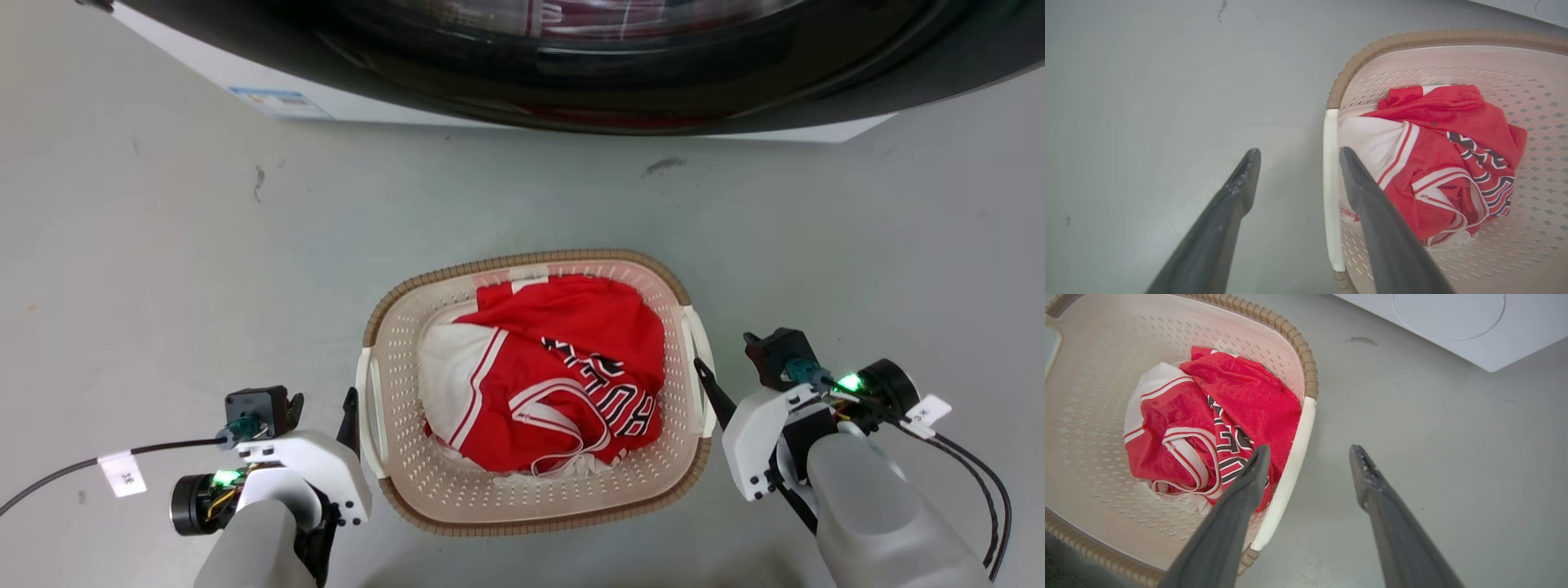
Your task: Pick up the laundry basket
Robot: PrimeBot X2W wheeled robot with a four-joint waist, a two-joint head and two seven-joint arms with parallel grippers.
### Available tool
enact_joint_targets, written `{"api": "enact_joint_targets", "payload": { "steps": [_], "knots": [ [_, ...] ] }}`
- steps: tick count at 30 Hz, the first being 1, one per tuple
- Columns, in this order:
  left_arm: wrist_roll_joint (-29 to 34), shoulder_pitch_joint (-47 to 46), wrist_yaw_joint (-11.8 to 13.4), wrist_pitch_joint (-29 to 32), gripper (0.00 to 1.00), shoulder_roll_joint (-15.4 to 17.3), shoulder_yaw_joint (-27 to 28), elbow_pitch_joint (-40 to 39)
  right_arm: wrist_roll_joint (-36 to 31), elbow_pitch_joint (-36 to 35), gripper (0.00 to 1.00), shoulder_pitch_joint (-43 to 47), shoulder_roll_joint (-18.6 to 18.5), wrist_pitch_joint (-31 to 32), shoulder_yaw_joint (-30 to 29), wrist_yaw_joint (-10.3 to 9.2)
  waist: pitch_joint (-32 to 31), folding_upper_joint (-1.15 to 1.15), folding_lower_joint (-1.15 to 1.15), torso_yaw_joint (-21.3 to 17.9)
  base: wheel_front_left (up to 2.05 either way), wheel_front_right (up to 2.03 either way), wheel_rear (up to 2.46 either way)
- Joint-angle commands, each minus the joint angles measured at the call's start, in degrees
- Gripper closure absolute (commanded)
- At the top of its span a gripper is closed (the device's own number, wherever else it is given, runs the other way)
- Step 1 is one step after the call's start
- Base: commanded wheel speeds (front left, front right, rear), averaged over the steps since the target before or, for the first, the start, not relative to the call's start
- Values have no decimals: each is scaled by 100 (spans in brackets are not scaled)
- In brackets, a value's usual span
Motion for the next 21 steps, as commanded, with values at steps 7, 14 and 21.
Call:
{"api": "enact_joint_targets", "payload": {
  "steps": [7,14,21],
  "knots": [
    [-189,-430,-8,-16,0,-32,-290,392,-78,596,0,-515,-25,-10,13,-4,473,0,-1,104,0,0,0],
    [-329,-708,-9,-16,0,-61,-580,703,-148,898,0,-794,-26,31,8,-4,773,0,-1,171,0,0,0],
    [-467,-920,-9,-16,0,-89,-808,915,-243,1004,0,-920,-24,135,-46,-4,979,0,-1,231,0,0,0]
  ]
}}
